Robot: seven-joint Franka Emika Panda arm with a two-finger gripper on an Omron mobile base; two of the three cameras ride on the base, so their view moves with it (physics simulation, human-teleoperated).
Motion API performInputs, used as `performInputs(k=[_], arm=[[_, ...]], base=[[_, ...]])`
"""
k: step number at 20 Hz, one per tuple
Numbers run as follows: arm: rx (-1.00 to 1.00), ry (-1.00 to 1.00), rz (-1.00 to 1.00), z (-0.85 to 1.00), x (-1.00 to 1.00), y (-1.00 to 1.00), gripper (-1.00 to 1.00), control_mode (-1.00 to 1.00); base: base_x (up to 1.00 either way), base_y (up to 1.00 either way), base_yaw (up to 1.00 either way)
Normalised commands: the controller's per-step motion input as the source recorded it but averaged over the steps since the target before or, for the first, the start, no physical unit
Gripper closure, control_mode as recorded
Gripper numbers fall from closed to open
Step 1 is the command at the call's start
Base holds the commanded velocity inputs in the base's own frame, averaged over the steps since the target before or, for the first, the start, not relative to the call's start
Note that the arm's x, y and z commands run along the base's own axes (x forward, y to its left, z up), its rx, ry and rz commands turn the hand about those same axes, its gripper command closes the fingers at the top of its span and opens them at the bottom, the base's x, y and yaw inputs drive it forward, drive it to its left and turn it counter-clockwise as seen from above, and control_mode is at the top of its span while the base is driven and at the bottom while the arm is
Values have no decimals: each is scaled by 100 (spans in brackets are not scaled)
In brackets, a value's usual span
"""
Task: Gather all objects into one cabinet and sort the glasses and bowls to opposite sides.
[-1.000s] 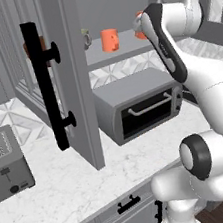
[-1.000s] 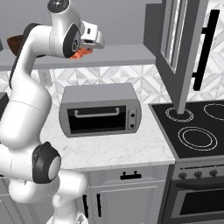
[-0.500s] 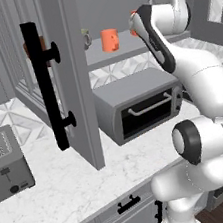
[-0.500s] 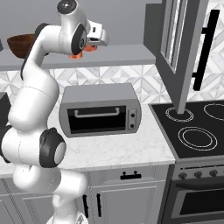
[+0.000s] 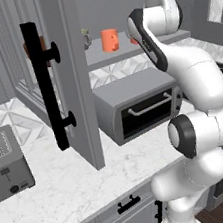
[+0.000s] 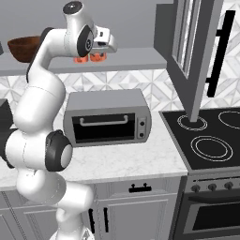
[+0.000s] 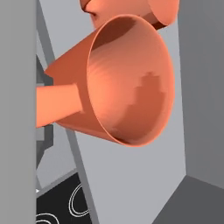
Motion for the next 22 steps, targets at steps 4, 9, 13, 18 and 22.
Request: performInputs(k=[4,9,13,18,22], arm=[[0,-2,0,0,51,0,100,-100],[0,-3,0,-7,35,0,100,-100],[0,5,0,-19,0,0,100,-100],[-1,8,0,-60,0,0,100,-100],[0,11,1,-48,0,0,100,-100]], base=[[0,0,0],[0,0,0],[0,0,0],[0,0,0],[0,0,0]])
